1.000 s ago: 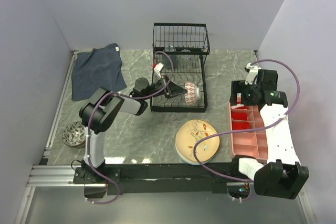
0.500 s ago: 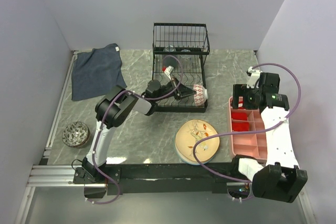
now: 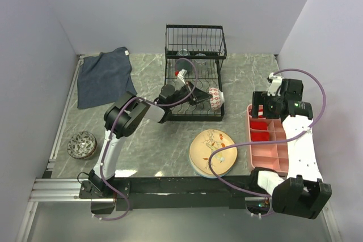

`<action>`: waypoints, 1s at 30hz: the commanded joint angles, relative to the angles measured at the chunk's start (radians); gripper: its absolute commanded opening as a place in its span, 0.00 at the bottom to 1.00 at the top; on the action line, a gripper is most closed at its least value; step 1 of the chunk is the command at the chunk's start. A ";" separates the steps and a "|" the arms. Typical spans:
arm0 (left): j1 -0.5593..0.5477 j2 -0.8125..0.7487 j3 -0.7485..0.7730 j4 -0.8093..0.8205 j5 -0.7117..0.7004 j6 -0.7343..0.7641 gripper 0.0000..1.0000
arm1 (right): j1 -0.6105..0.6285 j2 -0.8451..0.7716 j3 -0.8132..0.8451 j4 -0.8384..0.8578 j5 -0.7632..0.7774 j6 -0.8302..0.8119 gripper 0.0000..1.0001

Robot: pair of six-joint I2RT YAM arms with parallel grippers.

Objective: Load the mixed dishes into the dish rack

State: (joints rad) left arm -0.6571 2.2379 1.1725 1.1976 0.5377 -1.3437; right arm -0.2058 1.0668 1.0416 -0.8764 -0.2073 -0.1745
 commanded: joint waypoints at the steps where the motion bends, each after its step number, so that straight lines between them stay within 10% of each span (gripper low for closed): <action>1: 0.001 -0.027 0.026 0.016 -0.007 0.051 0.01 | -0.010 -0.018 0.011 0.005 -0.009 -0.003 1.00; 15: 0.039 -0.103 -0.039 -0.142 0.106 0.198 0.01 | -0.018 -0.064 -0.049 0.037 -0.047 0.018 1.00; 22: 0.031 -0.170 0.010 -0.277 0.116 0.356 0.56 | -0.018 -0.096 -0.083 0.047 -0.070 0.033 1.00; 30: 0.089 -0.392 0.010 -0.745 0.114 0.575 0.62 | -0.020 -0.108 -0.066 0.063 -0.116 0.046 1.00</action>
State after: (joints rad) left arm -0.6125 2.0480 1.1748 0.7326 0.6334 -0.9451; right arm -0.2169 0.9836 0.9565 -0.8520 -0.2840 -0.1425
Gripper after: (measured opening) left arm 0.619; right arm 0.999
